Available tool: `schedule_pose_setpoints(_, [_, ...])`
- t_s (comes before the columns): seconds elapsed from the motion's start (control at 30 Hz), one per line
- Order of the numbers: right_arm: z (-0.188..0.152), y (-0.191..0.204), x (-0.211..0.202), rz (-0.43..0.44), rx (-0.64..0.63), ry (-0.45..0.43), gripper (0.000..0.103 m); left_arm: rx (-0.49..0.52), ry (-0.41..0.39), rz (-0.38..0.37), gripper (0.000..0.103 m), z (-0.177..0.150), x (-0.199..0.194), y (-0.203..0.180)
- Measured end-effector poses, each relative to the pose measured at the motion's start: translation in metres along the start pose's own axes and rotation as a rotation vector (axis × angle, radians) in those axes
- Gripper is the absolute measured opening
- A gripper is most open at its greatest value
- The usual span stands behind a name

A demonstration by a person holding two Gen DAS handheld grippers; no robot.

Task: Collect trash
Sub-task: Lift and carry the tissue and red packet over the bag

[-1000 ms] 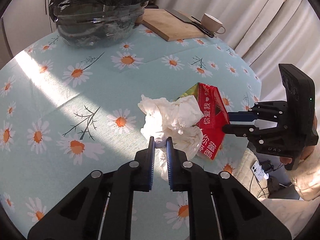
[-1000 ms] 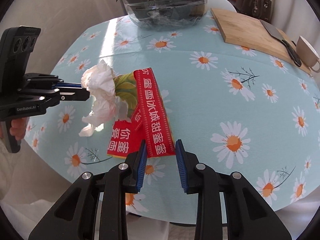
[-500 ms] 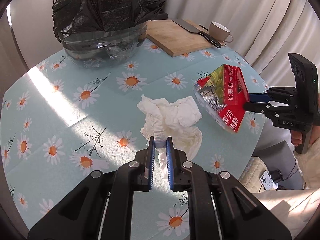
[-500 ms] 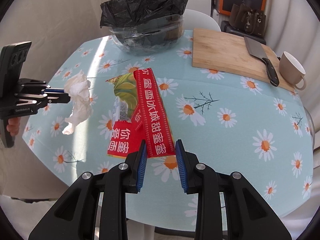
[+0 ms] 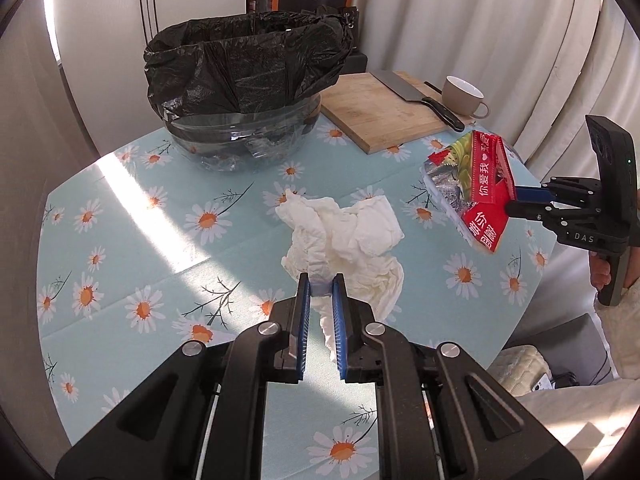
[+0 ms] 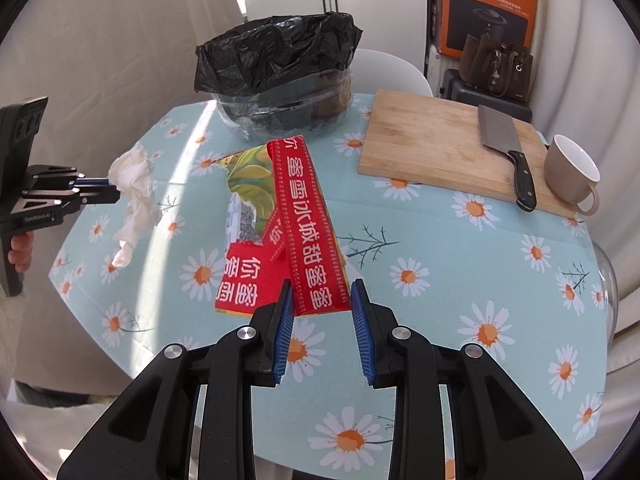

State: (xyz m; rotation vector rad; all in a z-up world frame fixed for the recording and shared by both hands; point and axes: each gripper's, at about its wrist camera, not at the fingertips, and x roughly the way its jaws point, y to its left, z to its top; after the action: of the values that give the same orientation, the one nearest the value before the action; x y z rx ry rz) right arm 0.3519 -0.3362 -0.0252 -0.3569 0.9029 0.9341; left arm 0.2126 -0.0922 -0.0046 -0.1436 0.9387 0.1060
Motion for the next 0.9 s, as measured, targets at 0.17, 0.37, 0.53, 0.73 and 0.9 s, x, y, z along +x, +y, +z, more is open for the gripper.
schedule_pose_setpoints(0.17, [0.012, -0.001, -0.007, 0.001, 0.0, -0.033, 0.027, -0.016, -0.046, 0.024, 0.012, 0.012, -0.021, 0.007])
schedule_pose_setpoints(0.37, [0.034, 0.002, -0.015, -0.004, 0.004, -0.082, 0.027, -0.01, -0.072, 0.063, 0.012, 0.033, -0.039, 0.023])
schedule_pose_setpoints(0.53, [0.059, 0.002, -0.022, -0.019, 0.007, -0.127, 0.027, 0.033, -0.097, 0.069, 0.012, 0.063, -0.047, 0.037])
schedule_pose_setpoints(0.73, [0.096, -0.002, -0.03, -0.055, 0.013, -0.166, 0.027, 0.08, -0.14, 0.013, 0.012, 0.104, -0.053, 0.054])
schedule_pose_setpoints(0.9, [0.132, -0.001, -0.034, -0.087, -0.008, -0.199, 0.027, 0.117, -0.174, 0.0, 0.012, 0.139, -0.054, 0.069])
